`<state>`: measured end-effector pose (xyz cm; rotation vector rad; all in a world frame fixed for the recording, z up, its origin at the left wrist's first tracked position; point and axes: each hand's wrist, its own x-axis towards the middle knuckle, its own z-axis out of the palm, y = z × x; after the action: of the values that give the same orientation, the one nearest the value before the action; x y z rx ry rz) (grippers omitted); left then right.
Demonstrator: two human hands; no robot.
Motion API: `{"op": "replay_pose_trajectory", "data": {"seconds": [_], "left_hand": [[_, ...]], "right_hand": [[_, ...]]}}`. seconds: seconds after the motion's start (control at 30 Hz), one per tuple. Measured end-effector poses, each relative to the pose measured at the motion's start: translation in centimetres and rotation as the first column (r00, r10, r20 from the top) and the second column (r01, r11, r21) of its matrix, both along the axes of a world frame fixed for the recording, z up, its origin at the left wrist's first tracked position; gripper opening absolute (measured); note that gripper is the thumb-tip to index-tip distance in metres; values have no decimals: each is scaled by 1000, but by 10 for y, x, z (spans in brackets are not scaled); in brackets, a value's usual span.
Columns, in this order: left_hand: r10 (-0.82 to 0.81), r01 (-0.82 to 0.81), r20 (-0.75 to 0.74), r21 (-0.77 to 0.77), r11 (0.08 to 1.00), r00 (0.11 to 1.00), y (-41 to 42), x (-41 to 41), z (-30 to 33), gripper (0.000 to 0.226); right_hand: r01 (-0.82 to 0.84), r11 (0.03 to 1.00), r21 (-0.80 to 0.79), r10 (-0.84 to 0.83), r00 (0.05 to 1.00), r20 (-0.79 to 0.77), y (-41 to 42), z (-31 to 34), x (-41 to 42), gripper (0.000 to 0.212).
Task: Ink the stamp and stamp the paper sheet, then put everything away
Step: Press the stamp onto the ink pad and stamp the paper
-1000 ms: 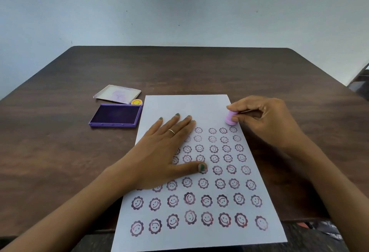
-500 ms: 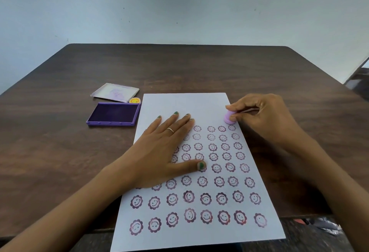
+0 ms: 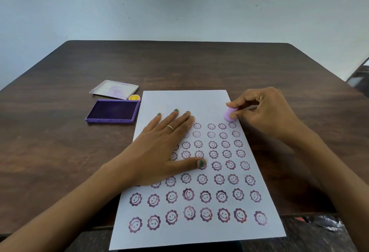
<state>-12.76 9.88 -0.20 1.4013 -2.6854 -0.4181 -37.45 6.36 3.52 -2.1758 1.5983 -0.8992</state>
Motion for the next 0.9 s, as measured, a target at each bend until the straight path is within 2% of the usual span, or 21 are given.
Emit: {"op": "replay_pose_trajectory", "data": {"seconds": [0.6,0.8,0.9], "left_hand": [[-4,4,4,4,1000,1000,-1,0,-1,98],[-10,9,9,14,1000,1000,-1,-1,-1,99],[-7,7,12,14,1000,1000,1,-1,1,98]], "right_hand": [[-19,1000,-13,19,1000,14,0,-5,-2,19],[-24,1000,5,24,998,63,2,-6,-5,18],[-36,999,34,30,983,182,3,-7,-10,21]]}}
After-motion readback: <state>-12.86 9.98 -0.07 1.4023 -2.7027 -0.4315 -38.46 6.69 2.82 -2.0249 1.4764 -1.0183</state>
